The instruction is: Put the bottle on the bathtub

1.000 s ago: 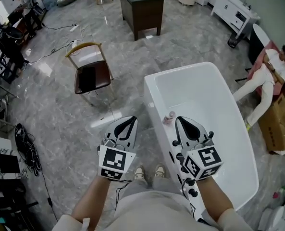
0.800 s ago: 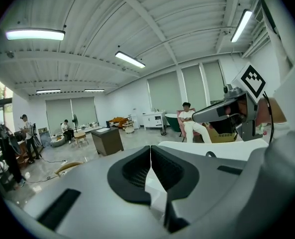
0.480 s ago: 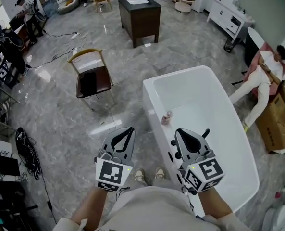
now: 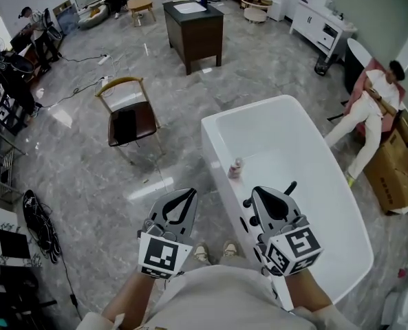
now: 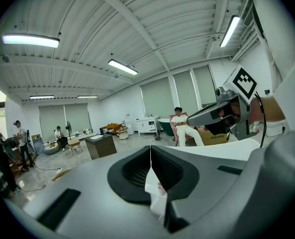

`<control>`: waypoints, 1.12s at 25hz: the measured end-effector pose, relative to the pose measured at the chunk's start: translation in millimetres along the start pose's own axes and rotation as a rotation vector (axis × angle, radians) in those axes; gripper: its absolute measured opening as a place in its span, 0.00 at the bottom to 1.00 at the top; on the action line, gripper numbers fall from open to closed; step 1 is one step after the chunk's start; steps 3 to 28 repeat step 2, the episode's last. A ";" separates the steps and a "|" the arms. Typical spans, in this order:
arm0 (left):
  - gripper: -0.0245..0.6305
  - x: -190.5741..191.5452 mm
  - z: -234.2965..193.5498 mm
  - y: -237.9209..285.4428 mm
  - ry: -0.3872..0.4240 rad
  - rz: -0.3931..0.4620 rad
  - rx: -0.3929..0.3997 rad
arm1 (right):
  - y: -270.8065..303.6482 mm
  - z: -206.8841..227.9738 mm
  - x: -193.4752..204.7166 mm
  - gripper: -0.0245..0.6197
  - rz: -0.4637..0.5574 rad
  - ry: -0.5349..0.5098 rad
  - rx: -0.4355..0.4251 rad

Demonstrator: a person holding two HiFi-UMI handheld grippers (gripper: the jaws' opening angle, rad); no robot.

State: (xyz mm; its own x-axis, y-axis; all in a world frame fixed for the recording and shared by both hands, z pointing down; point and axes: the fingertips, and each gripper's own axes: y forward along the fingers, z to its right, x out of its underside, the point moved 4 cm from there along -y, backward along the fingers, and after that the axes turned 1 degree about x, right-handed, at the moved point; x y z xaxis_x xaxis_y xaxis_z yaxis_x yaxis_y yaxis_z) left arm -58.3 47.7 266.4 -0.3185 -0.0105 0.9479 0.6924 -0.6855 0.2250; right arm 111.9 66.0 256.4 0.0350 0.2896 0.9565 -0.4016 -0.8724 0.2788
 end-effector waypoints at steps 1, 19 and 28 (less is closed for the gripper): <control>0.07 -2.0 -0.3 0.6 0.004 0.004 0.001 | -0.1 -0.4 -0.6 0.08 -0.001 0.000 -0.001; 0.07 -3.9 -0.7 1.2 0.009 0.008 0.002 | -0.2 -1.0 -1.1 0.08 -0.002 -0.001 -0.003; 0.07 -3.9 -0.7 1.2 0.009 0.008 0.002 | -0.2 -1.0 -1.1 0.08 -0.002 -0.001 -0.003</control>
